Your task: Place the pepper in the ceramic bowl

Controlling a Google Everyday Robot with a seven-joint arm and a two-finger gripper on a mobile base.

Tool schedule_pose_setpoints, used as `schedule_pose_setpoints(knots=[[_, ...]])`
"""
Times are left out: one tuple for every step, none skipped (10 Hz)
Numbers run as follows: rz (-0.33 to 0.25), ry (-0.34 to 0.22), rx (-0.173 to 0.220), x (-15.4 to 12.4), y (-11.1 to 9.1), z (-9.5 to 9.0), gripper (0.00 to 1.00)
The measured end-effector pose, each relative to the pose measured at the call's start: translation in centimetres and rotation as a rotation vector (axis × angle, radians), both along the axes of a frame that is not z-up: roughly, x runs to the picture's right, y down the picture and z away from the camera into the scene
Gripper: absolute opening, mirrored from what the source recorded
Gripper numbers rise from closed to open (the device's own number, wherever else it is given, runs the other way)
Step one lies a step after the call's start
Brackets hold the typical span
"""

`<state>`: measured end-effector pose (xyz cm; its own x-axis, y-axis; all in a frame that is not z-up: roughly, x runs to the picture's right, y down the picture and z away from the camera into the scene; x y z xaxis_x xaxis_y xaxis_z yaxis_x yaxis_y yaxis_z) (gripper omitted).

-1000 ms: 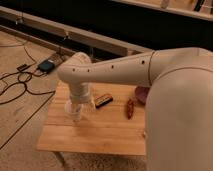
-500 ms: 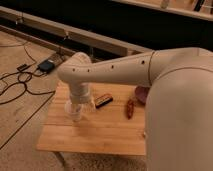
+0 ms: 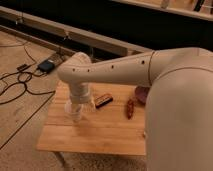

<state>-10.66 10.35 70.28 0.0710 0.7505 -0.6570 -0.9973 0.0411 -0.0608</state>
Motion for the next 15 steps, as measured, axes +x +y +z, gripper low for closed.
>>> schedule_pose_setpoints(knots=[[0.0, 0.0, 0.0, 0.0, 0.0, 0.0, 0.65], [0.0, 0.0, 0.0, 0.0, 0.0, 0.0, 0.65], [0.0, 0.0, 0.0, 0.0, 0.0, 0.0, 0.65], [0.0, 0.0, 0.0, 0.0, 0.0, 0.0, 0.65], [0.0, 0.0, 0.0, 0.0, 0.0, 0.0, 0.65], [0.0, 0.0, 0.0, 0.0, 0.0, 0.0, 0.65], [0.0, 0.0, 0.0, 0.0, 0.0, 0.0, 0.65], [0.0, 0.0, 0.0, 0.0, 0.0, 0.0, 0.65], [0.0, 0.0, 0.0, 0.0, 0.0, 0.0, 0.65], [0.0, 0.0, 0.0, 0.0, 0.0, 0.0, 0.65], [0.0, 0.0, 0.0, 0.0, 0.0, 0.0, 0.65], [0.0, 0.0, 0.0, 0.0, 0.0, 0.0, 0.65], [0.0, 0.0, 0.001, 0.0, 0.0, 0.0, 0.65], [0.0, 0.003, 0.001, 0.2, -0.1, 0.3, 0.65], [-0.002, 0.016, 0.007, 1.2, -0.5, 1.3, 0.65]])
